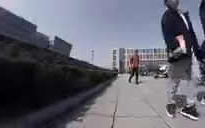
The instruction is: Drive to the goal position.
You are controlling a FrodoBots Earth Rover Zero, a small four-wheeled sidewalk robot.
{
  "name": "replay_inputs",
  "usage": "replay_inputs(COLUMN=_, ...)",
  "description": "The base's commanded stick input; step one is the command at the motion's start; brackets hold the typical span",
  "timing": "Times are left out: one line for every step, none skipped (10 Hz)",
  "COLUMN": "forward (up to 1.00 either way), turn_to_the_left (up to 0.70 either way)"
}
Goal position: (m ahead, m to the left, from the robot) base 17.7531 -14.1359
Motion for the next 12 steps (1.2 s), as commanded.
replay_inputs(forward=-0.05, turn_to_the_left=0.0)
replay_inputs(forward=-0.05, turn_to_the_left=0.24)
replay_inputs(forward=-0.05, turn_to_the_left=0.62)
replay_inputs(forward=-0.05, turn_to_the_left=0.3)
replay_inputs(forward=-0.05, turn_to_the_left=0.0)
replay_inputs(forward=-0.05, turn_to_the_left=-0.04)
replay_inputs(forward=-0.05, turn_to_the_left=-0.13)
replay_inputs(forward=-0.05, turn_to_the_left=-0.69)
replay_inputs(forward=-0.05, turn_to_the_left=-0.53)
replay_inputs(forward=-0.05, turn_to_the_left=-0.29)
replay_inputs(forward=-0.05, turn_to_the_left=-0.07)
replay_inputs(forward=-0.05, turn_to_the_left=-0.05)
